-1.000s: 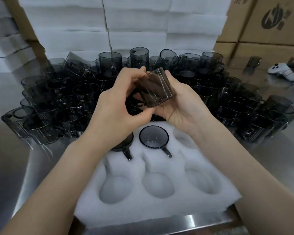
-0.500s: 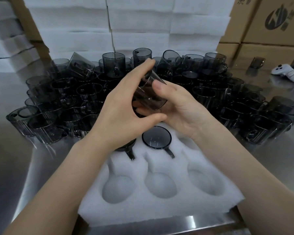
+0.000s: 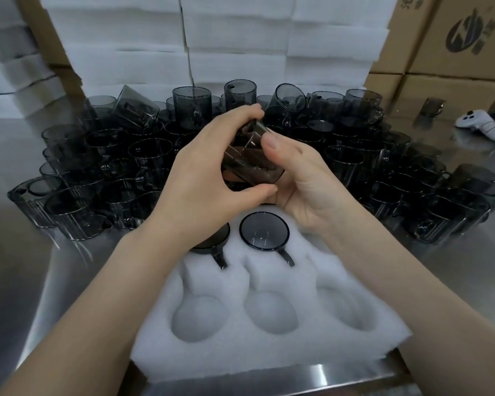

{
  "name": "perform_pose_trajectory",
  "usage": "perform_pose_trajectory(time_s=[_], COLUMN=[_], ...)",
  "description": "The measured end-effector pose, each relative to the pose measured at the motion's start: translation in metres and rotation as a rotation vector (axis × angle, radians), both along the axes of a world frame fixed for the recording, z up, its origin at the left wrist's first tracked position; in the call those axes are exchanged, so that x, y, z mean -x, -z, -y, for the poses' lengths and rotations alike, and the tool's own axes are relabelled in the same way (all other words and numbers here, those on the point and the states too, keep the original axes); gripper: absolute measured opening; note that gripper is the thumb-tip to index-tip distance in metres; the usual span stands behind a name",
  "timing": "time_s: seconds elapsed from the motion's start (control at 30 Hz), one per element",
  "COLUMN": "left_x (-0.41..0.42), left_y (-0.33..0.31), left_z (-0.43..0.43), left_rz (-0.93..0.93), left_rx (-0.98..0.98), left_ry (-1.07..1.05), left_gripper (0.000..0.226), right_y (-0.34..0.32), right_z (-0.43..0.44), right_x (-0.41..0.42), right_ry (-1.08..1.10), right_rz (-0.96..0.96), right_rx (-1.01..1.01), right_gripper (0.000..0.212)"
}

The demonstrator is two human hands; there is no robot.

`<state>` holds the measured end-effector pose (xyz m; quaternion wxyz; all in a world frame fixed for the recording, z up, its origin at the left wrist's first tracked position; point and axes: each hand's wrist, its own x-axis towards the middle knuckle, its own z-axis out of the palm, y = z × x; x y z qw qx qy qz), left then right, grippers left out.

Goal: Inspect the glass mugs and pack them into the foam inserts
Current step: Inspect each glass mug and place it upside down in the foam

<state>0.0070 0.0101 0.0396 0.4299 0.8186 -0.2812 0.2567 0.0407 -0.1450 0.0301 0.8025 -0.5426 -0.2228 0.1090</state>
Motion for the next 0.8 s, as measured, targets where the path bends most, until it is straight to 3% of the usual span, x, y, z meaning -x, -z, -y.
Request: perform_pose_trajectory(time_s=[0.13, 0.3, 0.4, 0.5, 0.57, 0.67, 0.77, 0.8], left_x=[-0.001, -0.001, -0.003, -0.004, -0.005, -0.006, -0.007, -0.007], left_y=[0.001, 0.005, 0.008, 0.009, 0.01, 0.012, 0.013, 0.013], left_z=[-0.002, -0.002, -0.003, -0.002, -0.001, -0.001, -0.001, -0.001], left_rz=[-0.011, -0.022, -0.051, -0.039, -0.048, -0.048, -0.034, -0.041], left_rx=[0.003, 0.005, -0.019, -0.079, -0.104, -0.108, -0.097, -0.098], left_ry=[0.062, 0.129, 0.15, 0.137, 0.103, 0.034, -0.007, -0.012], left_gripper=[0.076, 0.067, 0.078, 0.096, 0.103, 0.104, 0.1, 0.1], right_y=[-0.001, -0.003, -0.004, -0.006, -0.005, -0.003, -0.004, -0.003], right_z=[0.001, 0.003, 0.004, 0.004, 0.003, 0.002, 0.0, -0.001], right_x=[-0.003, -0.005, -0.005, -0.004, -0.003, -0.004, -0.001, -0.001], right_ry=[-0.039, -0.048, -0.024, 0.008, 0.036, 0.058, 0.019, 0.015], right_rz=[-0.018, -0.094, -0.104, -0.108, -0.104, -0.08, -0.035, -0.008], right_rx=[-0.013, -0.037, -0.04, -0.051, -0.059, -0.073, -0.053, -0.034], right_gripper=[0.041, 0.034, 0.032, 0.011, 0.013, 0.018, 0.008, 0.015])
